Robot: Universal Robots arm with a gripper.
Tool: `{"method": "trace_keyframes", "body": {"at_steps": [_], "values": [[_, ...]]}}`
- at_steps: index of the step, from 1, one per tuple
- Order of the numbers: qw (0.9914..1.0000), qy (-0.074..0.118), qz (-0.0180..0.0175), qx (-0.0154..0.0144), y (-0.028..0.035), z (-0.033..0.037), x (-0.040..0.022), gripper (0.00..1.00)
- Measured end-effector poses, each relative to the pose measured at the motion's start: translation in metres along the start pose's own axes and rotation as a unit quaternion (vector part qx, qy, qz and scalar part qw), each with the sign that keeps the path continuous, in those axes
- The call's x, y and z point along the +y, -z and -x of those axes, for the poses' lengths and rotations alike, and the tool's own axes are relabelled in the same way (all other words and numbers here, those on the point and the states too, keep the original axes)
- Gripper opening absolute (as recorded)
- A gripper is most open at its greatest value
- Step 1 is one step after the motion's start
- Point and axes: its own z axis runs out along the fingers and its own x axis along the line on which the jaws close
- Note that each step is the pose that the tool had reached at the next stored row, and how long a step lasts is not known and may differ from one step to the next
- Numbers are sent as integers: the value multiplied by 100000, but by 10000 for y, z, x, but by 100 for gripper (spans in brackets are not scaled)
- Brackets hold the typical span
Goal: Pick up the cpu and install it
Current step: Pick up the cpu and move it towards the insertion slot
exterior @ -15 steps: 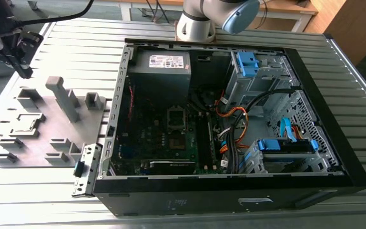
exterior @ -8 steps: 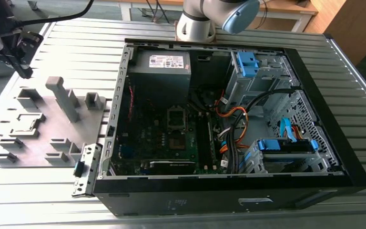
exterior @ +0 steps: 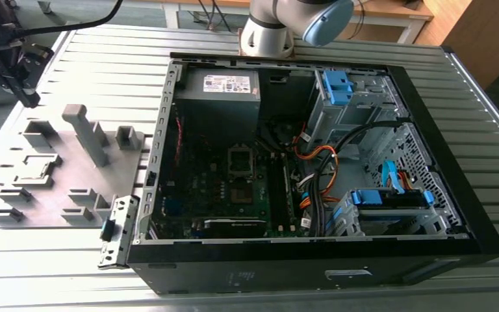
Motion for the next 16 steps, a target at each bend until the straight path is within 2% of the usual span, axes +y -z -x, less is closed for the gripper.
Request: {"method": "trace_keyframes", "body": {"at_steps": [16], "values": [[100000,-2,7,-7,-156,-146,-41,11]]}}
